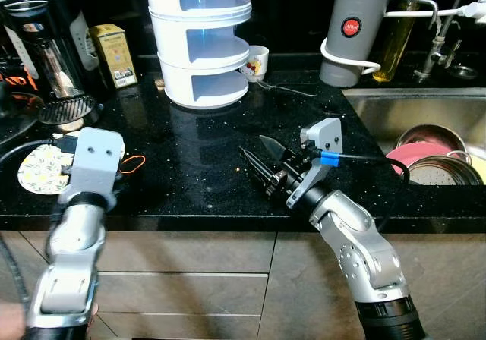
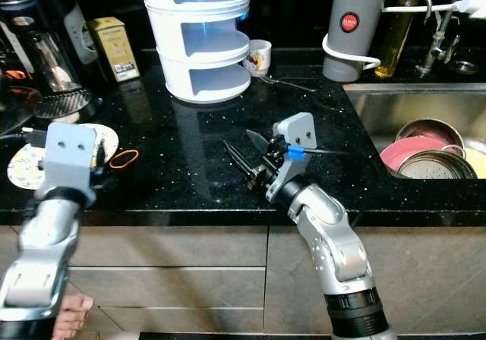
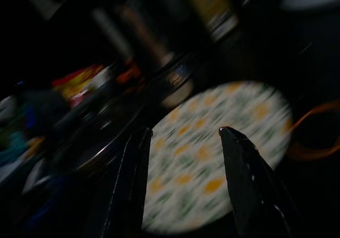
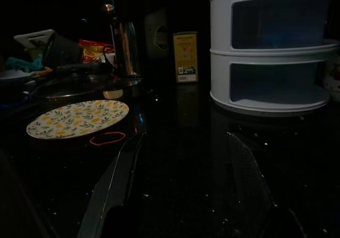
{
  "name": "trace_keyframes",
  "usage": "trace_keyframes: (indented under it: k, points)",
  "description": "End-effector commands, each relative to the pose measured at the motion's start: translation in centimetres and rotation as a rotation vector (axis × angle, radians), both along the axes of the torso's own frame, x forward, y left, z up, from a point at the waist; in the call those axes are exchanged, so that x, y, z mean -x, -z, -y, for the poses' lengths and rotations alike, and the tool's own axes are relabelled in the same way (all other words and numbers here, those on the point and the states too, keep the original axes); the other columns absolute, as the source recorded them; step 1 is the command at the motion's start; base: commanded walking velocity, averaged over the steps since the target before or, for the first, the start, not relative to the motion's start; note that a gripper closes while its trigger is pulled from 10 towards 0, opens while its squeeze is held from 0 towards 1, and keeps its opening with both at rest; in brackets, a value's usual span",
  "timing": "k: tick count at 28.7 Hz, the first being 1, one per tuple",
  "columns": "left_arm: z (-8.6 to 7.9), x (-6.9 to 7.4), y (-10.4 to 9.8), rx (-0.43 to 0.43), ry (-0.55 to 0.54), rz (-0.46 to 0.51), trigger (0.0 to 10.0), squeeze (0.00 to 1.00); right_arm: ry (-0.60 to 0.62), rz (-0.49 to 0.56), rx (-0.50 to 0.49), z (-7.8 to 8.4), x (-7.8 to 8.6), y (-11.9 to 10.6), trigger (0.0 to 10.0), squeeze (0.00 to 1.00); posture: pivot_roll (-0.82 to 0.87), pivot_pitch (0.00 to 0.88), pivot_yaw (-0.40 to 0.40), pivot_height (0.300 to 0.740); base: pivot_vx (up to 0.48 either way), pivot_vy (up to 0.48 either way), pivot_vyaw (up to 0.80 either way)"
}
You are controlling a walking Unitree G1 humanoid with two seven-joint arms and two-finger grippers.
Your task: Kitchen organization
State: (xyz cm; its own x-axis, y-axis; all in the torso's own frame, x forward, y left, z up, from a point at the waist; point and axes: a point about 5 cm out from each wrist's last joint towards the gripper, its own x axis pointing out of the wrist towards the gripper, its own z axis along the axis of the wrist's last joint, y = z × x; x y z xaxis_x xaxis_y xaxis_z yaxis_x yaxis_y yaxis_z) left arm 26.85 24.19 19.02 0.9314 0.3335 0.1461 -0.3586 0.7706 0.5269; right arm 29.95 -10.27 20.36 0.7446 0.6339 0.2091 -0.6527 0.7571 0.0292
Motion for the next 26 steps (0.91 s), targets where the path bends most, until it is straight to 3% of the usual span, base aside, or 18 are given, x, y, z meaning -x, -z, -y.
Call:
trace_keyframes:
  k: [1,5,10,19,26]
  points:
    - [-0.7,0.4,0.0,-0.036,-0.041,-0.029,10.0,0.00,-0.013,-0.012,0.000,-0.2,0.0,0.2,10.0,0.00,-0.05,0.000,-0.006,0.740,0.000,0.000,0.00]
    - [-1.5,0.7,0.2,-0.069,-0.065,-0.057,10.0,0.00,-0.019,-0.011,0.003,-0.2,0.0,0.2,10.0,0.00,-0.05,0.002,-0.011,0.740,0.000,0.000,0.00]
    - [-2.6,0.8,0.4,-0.101,-0.097,-0.077,10.0,0.00,-0.085,0.051,0.089,-0.7,0.5,-0.2,10.0,0.00,-0.04,0.005,-0.015,0.740,0.000,0.000,0.00]
    - [-2.6,0.2,-0.5,-0.127,-0.088,-0.070,10.0,0.00,-0.101,0.062,0.115,-0.9,0.8,-0.3,10.0,0.00,-0.05,0.007,-0.013,0.740,0.000,0.000,0.76]
    - [-2.4,-0.7,-1.2,-0.129,-0.041,-0.036,10.0,0.00,-0.110,0.059,0.125,-1.0,0.9,-0.2,10.0,0.00,-0.06,0.010,-0.009,0.740,0.000,0.000,0.00]
